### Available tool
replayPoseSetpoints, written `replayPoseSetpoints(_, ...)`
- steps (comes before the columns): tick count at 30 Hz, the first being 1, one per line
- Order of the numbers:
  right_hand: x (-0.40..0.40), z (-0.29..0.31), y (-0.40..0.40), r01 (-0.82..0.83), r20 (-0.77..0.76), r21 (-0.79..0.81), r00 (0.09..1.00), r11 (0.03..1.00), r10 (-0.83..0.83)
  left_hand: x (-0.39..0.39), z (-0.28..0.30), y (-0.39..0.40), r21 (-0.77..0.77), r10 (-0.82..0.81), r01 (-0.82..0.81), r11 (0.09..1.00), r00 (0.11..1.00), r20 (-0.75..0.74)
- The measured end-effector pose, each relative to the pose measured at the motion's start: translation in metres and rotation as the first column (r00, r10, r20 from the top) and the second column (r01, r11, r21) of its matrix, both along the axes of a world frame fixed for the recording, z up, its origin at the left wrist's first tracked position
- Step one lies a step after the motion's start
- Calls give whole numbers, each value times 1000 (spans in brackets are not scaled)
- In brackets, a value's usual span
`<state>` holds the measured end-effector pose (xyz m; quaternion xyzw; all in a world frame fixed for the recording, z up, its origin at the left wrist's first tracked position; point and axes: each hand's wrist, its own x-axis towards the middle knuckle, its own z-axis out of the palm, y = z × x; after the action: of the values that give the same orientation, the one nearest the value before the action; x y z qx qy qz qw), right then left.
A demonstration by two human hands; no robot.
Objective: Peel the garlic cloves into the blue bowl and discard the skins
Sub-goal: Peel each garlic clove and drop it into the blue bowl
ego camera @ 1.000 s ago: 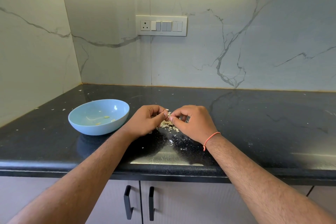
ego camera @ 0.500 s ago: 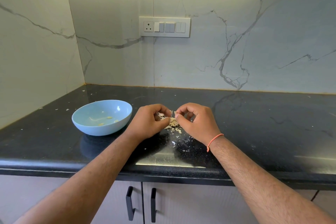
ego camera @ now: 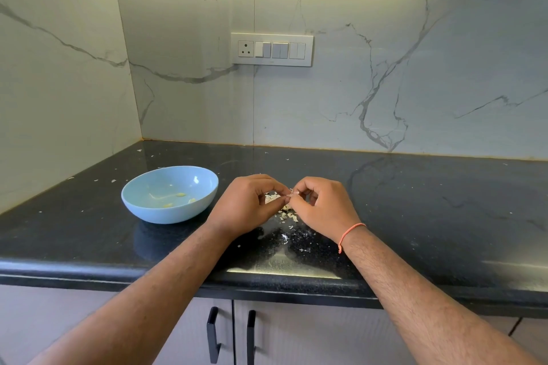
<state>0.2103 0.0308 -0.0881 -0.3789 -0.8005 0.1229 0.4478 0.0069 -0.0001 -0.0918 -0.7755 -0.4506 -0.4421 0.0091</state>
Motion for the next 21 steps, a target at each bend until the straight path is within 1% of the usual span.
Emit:
replayPoseSetpoints(5,0,0,2,-2,-103,-25,995,1000,0,0,0,-2,-31,3,-1,1000,999,45)
replayPoseSetpoints(8,0,1,3,-20,-135,-56,991,998,12,-2,0,-1,-57,4,1,998,996,84)
replayPoseSetpoints(12,0,2,3,-42,-187,-100,982,994,22,-3,0,-2,-69,44,-39,997,995,85)
replayPoseSetpoints(21,0,3,0,-42,-142,-75,989,996,32,-3,2,-5,-88,60,-53,995,995,74)
